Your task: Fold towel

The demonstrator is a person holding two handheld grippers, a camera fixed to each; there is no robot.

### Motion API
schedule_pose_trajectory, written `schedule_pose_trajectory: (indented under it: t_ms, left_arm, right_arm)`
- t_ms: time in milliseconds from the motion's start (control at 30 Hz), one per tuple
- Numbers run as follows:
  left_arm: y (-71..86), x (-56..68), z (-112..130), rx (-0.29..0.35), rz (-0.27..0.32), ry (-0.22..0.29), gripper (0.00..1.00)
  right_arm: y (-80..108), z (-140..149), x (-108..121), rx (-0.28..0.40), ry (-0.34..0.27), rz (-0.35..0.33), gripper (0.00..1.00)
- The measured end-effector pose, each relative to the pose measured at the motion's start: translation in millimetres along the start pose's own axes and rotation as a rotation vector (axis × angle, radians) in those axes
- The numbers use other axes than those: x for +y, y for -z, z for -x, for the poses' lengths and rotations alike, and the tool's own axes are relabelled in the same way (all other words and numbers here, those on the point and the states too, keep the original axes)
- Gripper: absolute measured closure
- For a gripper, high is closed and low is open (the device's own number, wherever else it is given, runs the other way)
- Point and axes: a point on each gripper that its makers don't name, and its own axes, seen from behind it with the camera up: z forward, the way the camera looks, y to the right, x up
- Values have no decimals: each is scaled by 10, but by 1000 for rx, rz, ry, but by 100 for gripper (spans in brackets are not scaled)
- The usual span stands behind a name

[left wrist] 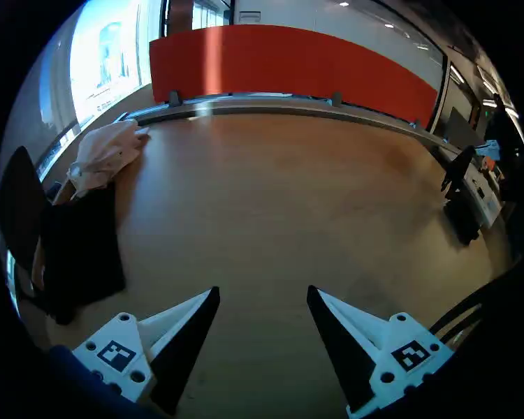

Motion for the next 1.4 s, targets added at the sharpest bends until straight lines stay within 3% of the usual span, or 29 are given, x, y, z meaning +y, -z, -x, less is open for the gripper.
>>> schedule_pose_trajectory:
  t_ms: [700,1400]
  left_arm:
    - [48,56,22,-4,6,-24,8]
    - [108,47,90,-7,-4,-32,7]
  right_arm:
    - [371,1073,178,-132,-97,61,95]
    - [416,1928,301,-272,-196,125,95]
